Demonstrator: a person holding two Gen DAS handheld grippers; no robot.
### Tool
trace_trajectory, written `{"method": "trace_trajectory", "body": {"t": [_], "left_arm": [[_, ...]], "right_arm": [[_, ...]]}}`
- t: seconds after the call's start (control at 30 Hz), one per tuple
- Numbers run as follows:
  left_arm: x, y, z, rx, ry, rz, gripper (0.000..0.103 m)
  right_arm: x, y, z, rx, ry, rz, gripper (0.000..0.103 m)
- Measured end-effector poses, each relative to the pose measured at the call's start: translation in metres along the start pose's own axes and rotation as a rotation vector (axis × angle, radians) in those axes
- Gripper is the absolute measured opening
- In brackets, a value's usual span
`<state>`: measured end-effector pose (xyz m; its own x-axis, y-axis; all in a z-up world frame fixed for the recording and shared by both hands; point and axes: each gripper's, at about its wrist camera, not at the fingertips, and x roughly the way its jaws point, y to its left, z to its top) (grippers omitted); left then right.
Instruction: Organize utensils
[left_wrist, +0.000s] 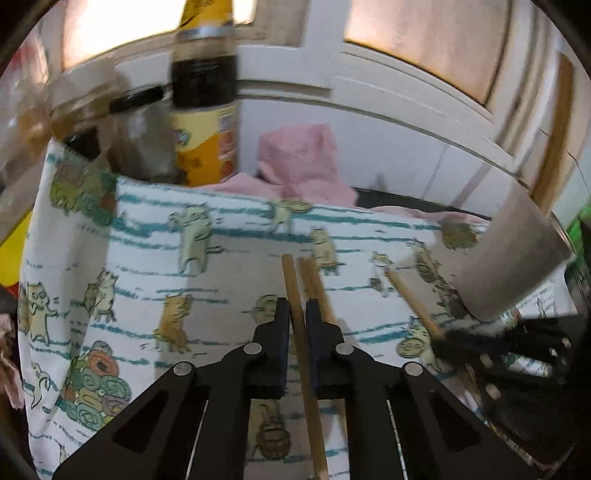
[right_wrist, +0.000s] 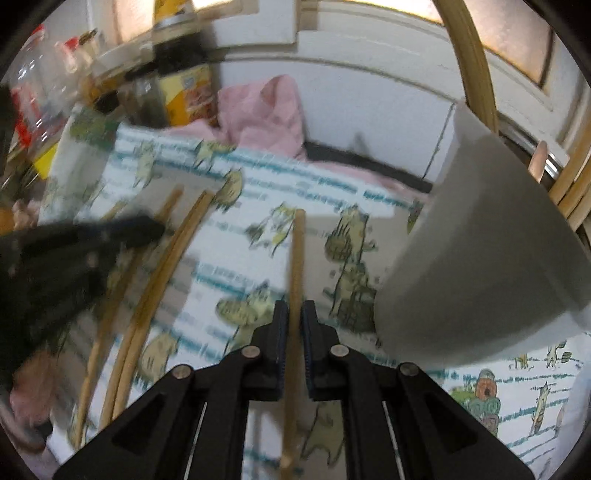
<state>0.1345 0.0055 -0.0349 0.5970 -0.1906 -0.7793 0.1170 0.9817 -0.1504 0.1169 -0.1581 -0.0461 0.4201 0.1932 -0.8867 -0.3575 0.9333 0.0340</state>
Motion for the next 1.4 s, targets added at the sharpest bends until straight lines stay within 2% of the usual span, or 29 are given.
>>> {"method": "trace_trajectory", "body": {"t": [0.1, 0.13, 0.23, 0.27, 0.3, 0.37, 0.47, 0.57, 0.6, 0.67, 0.73, 0.8, 0.87, 0.97, 1.07, 1.17, 1.3, 1.4], "left_arm": [[0.014, 0.010, 0.000, -0.030, 0.074, 0.050, 0.008], [0.012, 0.009, -0.001, -0.027, 0.064, 0.053, 0.008], [0.015, 0.006, -0.003, -0.008, 0.063, 0.059, 0.010], [0.015, 0.006, -0.003, -0.011, 0.067, 0.041, 0.016], [0.016, 0.007, -0.003, -0.014, 0.066, 0.022, 0.017], [0.019, 0.003, -0.003, -0.007, 0.060, 0.040, 0.017], [0.023, -0.008, -0.005, 0.042, 0.049, 0.086, 0.017], [0.025, -0.013, -0.006, 0.068, 0.040, 0.104, 0.014], [0.025, -0.013, -0.006, 0.065, 0.041, 0.103, 0.007], [0.020, -0.010, -0.007, 0.051, 0.033, 0.080, 0.007], [0.007, -0.008, -0.006, 0.037, -0.025, 0.054, 0.006], [-0.009, -0.009, -0.006, 0.026, -0.088, 0.018, 0.006], [-0.020, -0.013, -0.007, 0.033, -0.128, -0.013, 0.006], [-0.039, -0.025, -0.006, 0.065, -0.177, -0.006, 0.006], [-0.071, -0.036, -0.005, 0.087, -0.241, -0.020, 0.006], [-0.109, -0.050, -0.004, 0.107, -0.320, -0.041, 0.006], [-0.158, -0.053, 0.003, 0.121, -0.405, -0.038, 0.006], [-0.178, -0.063, 0.007, 0.135, -0.469, -0.031, 0.006]], "right_arm": [[-0.002, -0.001, -0.003, -0.020, 0.061, 0.112, 0.007], [-0.001, -0.002, -0.002, -0.010, 0.056, 0.124, 0.007], [0.004, 0.000, 0.001, -0.025, -0.007, 0.060, 0.009], [0.006, 0.001, 0.003, -0.033, -0.024, 0.044, 0.015], [0.008, 0.002, 0.005, -0.035, -0.034, 0.037, 0.025], [0.012, 0.006, 0.008, -0.044, -0.060, 0.004, 0.029], [0.018, 0.009, 0.016, -0.030, -0.085, -0.010, 0.028], [0.023, 0.010, 0.022, -0.028, -0.112, -0.013, 0.007], [0.024, 0.011, 0.023, -0.036, -0.114, -0.008, 0.007], [0.019, 0.006, 0.019, -0.037, -0.113, 0.011, 0.007], [0.008, 0.006, 0.016, -0.046, -0.137, 0.051, 0.007], [-0.013, 0.004, 0.014, -0.065, -0.209, 0.080, 0.007], [-0.040, -0.002, 0.014, -0.060, -0.302, 0.129, 0.007], [-0.077, -0.024, 0.011, -0.003, -0.446, 0.214, 0.007], [-0.107, -0.040, 0.008, 0.035, -0.583, 0.263, 0.007], [-0.130, -0.051, 0.003, 0.076, -0.671, 0.316, 0.007], [-0.148, -0.060, -0.008, 0.109, -0.730, 0.342, 0.007], [-0.162, -0.066, -0.018, 0.133, -0.773, 0.370, 0.006]]}}
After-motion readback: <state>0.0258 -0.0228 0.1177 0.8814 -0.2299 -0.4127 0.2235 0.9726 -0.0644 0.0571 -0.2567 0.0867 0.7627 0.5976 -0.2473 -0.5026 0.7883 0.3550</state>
